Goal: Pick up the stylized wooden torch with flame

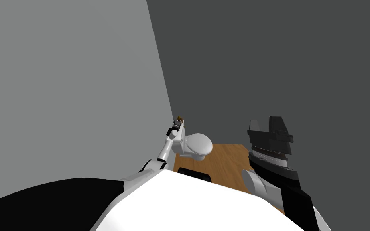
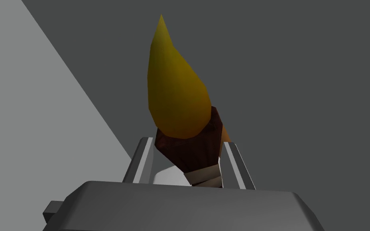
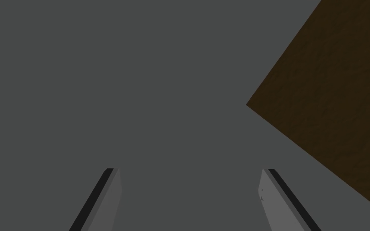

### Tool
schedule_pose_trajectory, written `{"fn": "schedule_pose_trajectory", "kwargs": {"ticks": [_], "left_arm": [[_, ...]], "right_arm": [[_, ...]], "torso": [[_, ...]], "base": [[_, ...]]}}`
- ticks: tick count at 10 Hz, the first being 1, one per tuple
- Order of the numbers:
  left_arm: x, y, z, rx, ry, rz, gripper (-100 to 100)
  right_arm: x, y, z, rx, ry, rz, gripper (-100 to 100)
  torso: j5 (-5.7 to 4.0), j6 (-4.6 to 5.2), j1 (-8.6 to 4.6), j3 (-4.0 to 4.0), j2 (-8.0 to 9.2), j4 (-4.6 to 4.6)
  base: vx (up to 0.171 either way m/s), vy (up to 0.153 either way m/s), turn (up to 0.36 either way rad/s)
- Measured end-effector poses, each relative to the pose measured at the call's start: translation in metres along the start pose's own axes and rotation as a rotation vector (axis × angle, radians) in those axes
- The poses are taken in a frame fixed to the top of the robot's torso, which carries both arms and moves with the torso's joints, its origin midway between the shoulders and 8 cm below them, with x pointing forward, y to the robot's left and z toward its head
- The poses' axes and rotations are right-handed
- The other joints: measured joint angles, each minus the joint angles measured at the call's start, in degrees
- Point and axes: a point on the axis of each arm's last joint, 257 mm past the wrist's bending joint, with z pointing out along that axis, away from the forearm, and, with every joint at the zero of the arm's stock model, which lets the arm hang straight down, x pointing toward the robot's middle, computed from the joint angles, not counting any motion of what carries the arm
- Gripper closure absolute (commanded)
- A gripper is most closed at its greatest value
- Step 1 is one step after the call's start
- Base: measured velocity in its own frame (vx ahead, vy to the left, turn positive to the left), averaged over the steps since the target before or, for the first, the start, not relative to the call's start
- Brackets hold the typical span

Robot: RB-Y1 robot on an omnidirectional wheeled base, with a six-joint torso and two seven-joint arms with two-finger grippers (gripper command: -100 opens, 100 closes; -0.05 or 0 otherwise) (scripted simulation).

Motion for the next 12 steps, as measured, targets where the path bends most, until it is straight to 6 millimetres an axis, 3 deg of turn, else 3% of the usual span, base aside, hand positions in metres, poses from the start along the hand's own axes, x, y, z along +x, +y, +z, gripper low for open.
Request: {"fn": "schedule_pose_trajectory", "kwargs": {"ticks": [3, 8, 10, 12], "left_arm": [[-0.002, 0.003, -0.016, -0.009, 0.008, 0.003, 100], [0.002, 0.03, -0.05, -0.071, 0.025, 0.006, 100], [0.006, 0.025, -0.061, -0.061, 0.033, 0.007, 100], [0.008, 0.04, -0.078, -0.088, 0.036, 0.005, 100]], "right_arm": [[0.0, 0.0, 0.0, 0.0, 0.0, 0.0, 0], [0.0, 0.0, 0.0, 0.0, 0.0, 0.0, 0], [0.0, 0.0, 0.0, 0.0, 0.0, 0.0, 0], [0.0, 0.0, 0.0, 0.0, 0.0, 0.0, 0]], "torso": [[0.11, -0.06, 0.26, -0.17, -0.11, -0.19], [0.16, -0.08, 0.36, -0.47, -0.54, -0.39], [0.19, -0.09, 0.41, -0.38, -0.35, -0.38], [0.21, -0.09, 0.37, -0.54, -0.59, -0.48]], "base": [[0.045, 0.001, 0.056], [0.081, -0.007, 0.06], [0.037, -0.004, 0.068], [0.072, -0.012, 0.052]]}}
